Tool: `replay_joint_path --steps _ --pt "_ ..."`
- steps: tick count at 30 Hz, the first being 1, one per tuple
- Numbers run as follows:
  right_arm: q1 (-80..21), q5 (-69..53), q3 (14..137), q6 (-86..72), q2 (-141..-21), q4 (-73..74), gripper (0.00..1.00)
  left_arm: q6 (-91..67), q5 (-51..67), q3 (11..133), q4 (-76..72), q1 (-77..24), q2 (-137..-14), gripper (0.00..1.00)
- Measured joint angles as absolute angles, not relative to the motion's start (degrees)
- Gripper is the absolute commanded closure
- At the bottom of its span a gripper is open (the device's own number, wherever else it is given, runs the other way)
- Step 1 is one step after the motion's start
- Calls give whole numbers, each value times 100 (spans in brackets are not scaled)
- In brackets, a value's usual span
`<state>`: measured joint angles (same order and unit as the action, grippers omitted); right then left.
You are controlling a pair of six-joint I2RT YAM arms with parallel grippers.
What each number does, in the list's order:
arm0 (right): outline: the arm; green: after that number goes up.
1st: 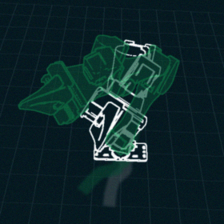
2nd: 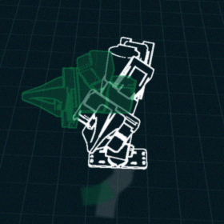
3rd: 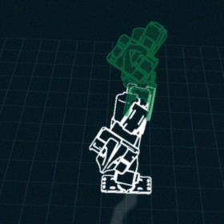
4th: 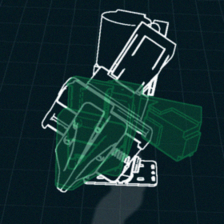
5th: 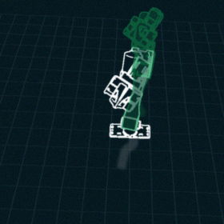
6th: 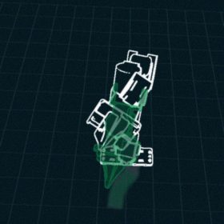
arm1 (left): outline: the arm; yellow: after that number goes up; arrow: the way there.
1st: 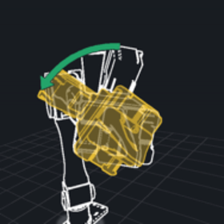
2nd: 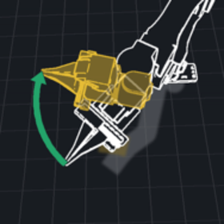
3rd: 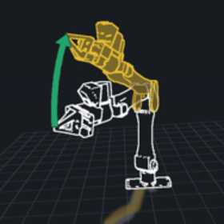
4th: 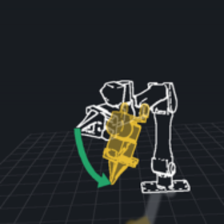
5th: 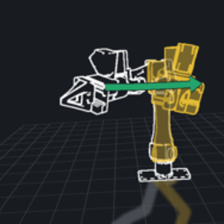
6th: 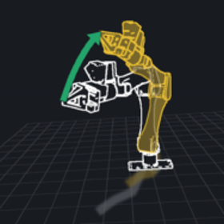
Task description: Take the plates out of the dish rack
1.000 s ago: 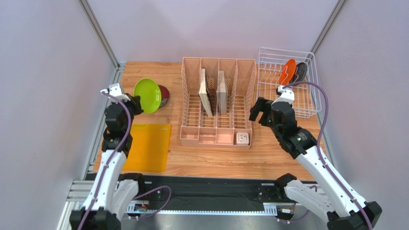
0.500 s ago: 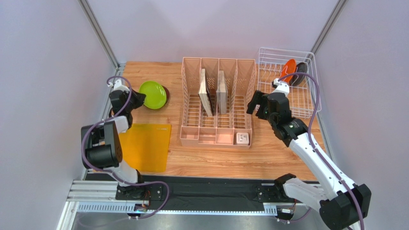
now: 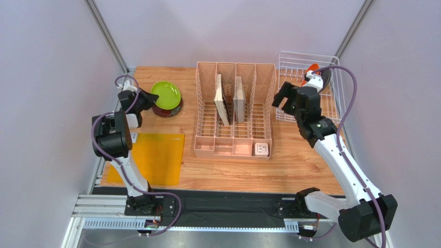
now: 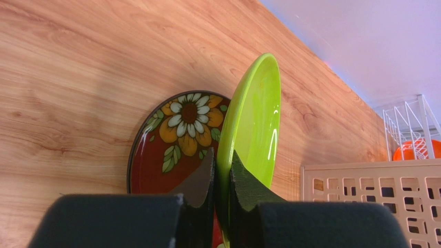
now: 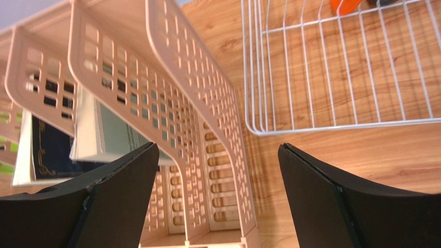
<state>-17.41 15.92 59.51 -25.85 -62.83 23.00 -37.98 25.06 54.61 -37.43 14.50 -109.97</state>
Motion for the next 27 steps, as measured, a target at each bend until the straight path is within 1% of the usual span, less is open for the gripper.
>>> replay_joint_path --steps 5,7,8,10,12,13,16,18,21,22,27 --pt "-1387 1752 6368 -2565 -6523 2279 8 -3874 2637 5752 -3225 1479 -11109 85" --pt "-1247 1815 6536 -2545 -6687 2252 8 -3876 2679 5861 -2993 1481 -11109 75" --pt "-1162 1857 6628 -2534 -6805 2241 8 -3879 2696 5889 -2908 1481 -11109 75" --pt "-958 1903 6814 -2515 -7063 2213 8 -3872 2746 5968 -2637 1481 -11118 69" --pt "-777 1944 6943 -2504 -7323 2156 8 -3863 2810 6082 -2386 1487 -11163 65" --pt "-690 1957 6997 -2495 -7456 2154 8 -3861 2853 6143 -2274 1492 -11196 57" --pt "-454 1999 7242 -2432 -7900 2161 8 -3833 2921 6189 -2038 1498 -11225 49" --pt "-329 2029 7485 -2368 -8259 2147 8 -3791 2954 6208 -1833 1498 -11225 47" --pt "-172 2123 8044 -2279 -8919 2213 9 -3712 2978 6230 -1527 1500 -11225 37" --pt "-132 2145 8250 -2261 -9157 2204 9 -3688 2978 6230 -1466 1500 -11225 23" --pt "97 2161 9126 -2191 -10256 2241 9 -3651 2851 6149 -1170 1492 -11013 18"
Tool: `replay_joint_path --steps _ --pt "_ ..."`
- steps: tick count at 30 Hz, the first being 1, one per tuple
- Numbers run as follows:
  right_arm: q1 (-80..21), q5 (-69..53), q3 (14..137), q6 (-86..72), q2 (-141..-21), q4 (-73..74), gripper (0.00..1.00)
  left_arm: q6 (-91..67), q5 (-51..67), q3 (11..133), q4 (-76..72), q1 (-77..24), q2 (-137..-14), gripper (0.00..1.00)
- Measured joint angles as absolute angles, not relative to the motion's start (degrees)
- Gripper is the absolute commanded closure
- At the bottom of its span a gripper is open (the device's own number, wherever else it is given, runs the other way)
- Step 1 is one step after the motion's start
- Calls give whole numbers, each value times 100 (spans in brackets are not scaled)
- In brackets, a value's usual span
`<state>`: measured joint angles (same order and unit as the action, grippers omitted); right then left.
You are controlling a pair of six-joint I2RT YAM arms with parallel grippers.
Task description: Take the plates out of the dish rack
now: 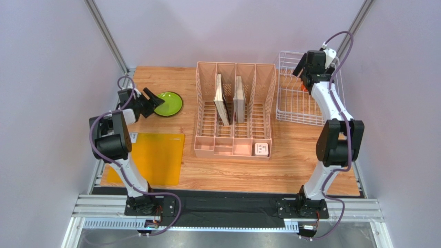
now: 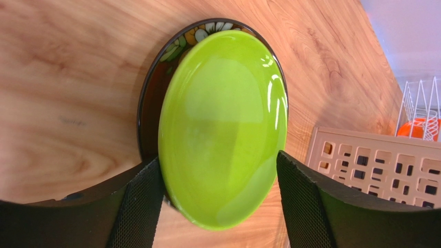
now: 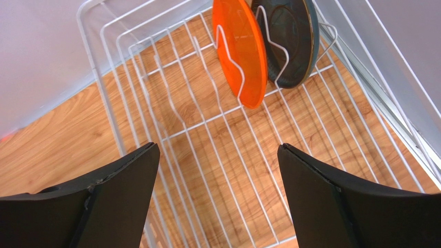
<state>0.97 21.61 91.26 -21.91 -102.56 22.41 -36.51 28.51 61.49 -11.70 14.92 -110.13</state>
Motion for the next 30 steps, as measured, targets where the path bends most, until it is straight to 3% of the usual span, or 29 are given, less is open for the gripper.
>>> replay_joint_path --steps 14,23,26,27,29,30 --pt "443 2362 11327 -1874 -12252 2593 11 -3524 2722 5384 -976 1457 -8759 18" --pt "687 2342 11601 -1791 -12650 2818 14 -3522 3009 5057 -1007 1317 -8128 18" --pt "775 2241 11618 -1776 -12763 2882 27 -3518 3065 4921 -1002 1208 -7955 18" --pt "808 2187 11640 -1765 -12825 2893 41 -3516 3096 4890 -1000 1155 -7885 19" --pt "851 2036 11660 -1712 -12905 2891 57 -3514 3144 4845 -1009 1055 -7752 19" --pt "869 1949 11675 -1684 -12947 2891 86 -3507 3157 4818 -1011 998 -7677 19"
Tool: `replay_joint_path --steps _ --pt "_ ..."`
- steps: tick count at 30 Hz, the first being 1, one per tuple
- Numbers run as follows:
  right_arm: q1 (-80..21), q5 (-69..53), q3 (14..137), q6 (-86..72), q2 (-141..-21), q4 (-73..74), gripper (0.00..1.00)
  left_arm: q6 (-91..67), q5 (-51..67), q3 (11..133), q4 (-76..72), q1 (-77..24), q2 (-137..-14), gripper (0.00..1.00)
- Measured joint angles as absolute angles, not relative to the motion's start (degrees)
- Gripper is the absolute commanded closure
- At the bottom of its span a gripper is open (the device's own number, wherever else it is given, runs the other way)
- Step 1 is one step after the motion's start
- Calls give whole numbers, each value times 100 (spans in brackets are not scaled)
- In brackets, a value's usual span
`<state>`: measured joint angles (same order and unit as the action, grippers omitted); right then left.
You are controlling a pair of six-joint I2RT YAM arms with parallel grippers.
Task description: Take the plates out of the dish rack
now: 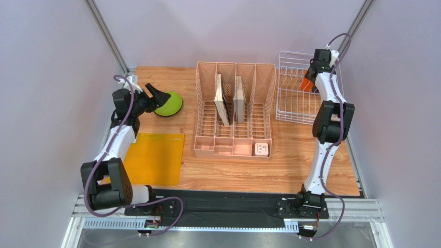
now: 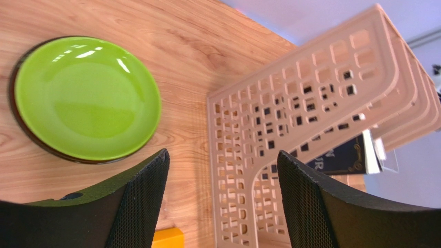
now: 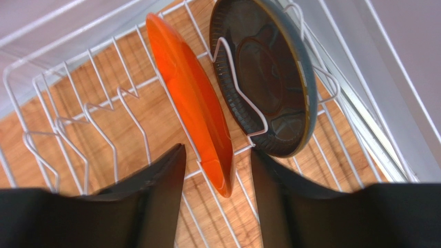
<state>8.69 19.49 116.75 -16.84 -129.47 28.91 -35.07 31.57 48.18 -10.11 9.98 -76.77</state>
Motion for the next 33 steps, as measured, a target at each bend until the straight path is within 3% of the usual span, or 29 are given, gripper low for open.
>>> replay_joint_path --steps 2,11,17,24,33 --pt "884 1776 11719 -1599 -13030 2888 100 -3500 3170 4744 -1035 882 -7524 19" --pt "823 1905 11758 -1140 -13085 2974 100 -3500 3183 4493 -1140 423 -7231 19" --pt "447 2974 11323 -856 -12805 2773 100 -3474 3057 4477 -1133 108 -7229 19" --pt "-89 4263 10460 -357 -11730 2329 100 -3409 2829 4418 -1094 -209 -7107 19" --pt "-237 4353 9500 -539 -10182 2110 100 -3395 2770 4353 -1059 -290 -6829 20"
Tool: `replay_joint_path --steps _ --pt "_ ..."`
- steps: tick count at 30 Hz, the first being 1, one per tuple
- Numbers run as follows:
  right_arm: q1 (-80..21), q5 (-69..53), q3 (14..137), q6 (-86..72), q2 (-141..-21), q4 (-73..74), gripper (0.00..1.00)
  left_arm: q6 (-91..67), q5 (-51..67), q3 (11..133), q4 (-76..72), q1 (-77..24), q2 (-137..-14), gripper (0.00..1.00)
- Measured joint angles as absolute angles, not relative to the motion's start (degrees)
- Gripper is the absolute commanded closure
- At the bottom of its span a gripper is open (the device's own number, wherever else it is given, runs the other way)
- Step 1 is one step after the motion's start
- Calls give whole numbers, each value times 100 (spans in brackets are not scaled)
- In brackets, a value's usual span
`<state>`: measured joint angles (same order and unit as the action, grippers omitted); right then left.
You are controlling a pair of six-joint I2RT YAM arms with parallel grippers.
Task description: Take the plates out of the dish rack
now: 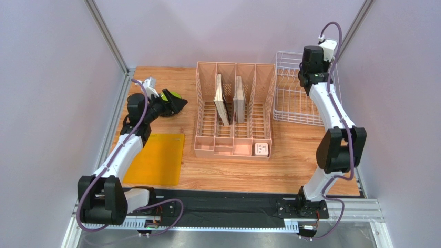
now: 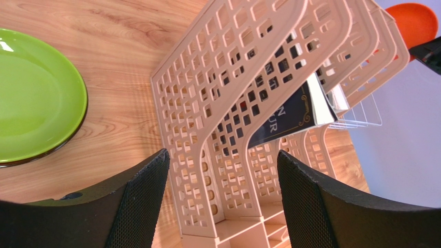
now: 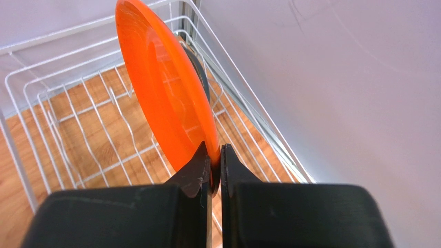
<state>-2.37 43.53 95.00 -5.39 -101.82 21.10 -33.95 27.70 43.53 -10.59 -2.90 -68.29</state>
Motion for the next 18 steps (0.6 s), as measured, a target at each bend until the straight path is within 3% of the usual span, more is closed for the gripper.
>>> replay_joint_path --steps 7,13,18 --pt "-810 4032 7902 -1131 -8053 2679 100 -3400 2932 4353 -1028 -397 -6512 20" --pt "-993 2971 6755 -1734 -5494 2976 100 -3461 3253 4353 -1072 -563 -6298 19" --pt "-963 1949 6001 -2108 -4309 3017 100 -3465 3317 4134 -1103 -923 -5920 16"
